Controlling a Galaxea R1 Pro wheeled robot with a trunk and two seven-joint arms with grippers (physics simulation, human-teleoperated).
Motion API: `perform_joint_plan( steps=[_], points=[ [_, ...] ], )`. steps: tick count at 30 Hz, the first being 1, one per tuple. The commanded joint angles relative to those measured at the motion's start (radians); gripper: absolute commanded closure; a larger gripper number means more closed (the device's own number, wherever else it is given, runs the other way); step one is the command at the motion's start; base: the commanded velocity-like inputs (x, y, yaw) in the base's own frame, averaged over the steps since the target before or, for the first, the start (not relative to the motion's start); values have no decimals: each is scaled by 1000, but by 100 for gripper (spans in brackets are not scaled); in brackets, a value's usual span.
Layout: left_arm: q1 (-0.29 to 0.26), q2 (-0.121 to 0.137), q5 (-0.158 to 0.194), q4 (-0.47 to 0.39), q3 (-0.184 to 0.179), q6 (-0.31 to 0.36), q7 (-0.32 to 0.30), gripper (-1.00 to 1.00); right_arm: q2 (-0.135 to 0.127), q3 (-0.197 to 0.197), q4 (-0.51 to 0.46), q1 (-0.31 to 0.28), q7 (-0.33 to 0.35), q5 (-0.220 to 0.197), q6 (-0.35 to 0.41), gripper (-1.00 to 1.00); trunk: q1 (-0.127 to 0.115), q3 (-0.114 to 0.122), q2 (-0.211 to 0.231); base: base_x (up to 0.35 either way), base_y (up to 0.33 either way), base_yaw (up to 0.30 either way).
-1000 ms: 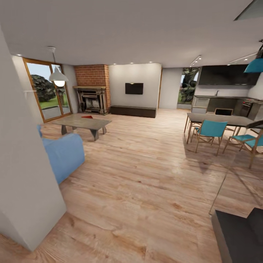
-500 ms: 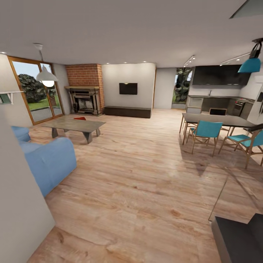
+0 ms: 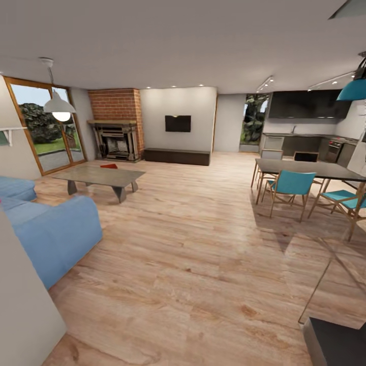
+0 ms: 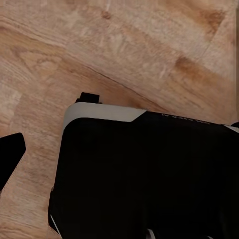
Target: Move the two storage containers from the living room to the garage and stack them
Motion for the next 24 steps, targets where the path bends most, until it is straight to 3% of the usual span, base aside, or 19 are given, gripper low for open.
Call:
perform_joint_plan(
  steps=[1, 14, 24],
  points=[
    [-1, 0, 6, 1, -2, -3, 1, -100, 1, 8, 3, -1, -1, -7, -5, -100, 1, -2, -2, 323, 0, -147],
    [-1, 0, 6, 1, -2, -3, 1, -100, 1, 8, 3, -1, -1, -7, -5, -100, 1, -2, -2, 323, 0, -227],
    [-1, 0, 6, 1, -2, -3, 1, -100, 1, 8, 3, -1, -1, -7, -5, -100, 1, -2, -2, 323, 0, -40]
  ],
)
